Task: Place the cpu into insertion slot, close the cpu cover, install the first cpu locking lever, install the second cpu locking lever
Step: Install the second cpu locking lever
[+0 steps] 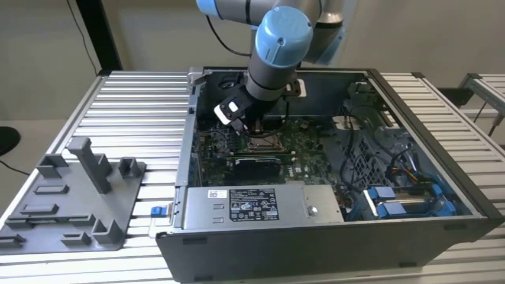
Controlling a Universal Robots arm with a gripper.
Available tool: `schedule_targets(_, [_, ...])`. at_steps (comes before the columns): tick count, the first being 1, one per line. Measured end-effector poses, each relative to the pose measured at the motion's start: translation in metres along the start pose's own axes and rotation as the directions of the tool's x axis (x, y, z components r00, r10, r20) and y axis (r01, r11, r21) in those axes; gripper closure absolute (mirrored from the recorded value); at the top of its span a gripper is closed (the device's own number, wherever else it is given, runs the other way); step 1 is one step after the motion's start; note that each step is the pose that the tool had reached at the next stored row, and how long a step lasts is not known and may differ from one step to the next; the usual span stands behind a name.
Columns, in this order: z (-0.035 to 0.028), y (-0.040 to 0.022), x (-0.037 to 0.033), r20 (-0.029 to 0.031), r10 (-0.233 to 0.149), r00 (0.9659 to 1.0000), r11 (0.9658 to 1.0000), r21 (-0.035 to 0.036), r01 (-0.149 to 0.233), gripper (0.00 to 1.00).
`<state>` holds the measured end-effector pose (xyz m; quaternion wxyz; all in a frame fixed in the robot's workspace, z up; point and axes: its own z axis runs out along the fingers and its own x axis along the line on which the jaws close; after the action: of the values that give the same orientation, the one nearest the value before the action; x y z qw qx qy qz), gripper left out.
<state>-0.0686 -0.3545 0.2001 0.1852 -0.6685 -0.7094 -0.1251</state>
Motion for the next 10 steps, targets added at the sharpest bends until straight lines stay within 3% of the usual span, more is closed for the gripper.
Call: schedule_targets(10, [0.0016, 0.0009, -0.0009, 0.0000, 0.001, 1.0000, 1.0000, -0.0007, -0.001, 1.00])
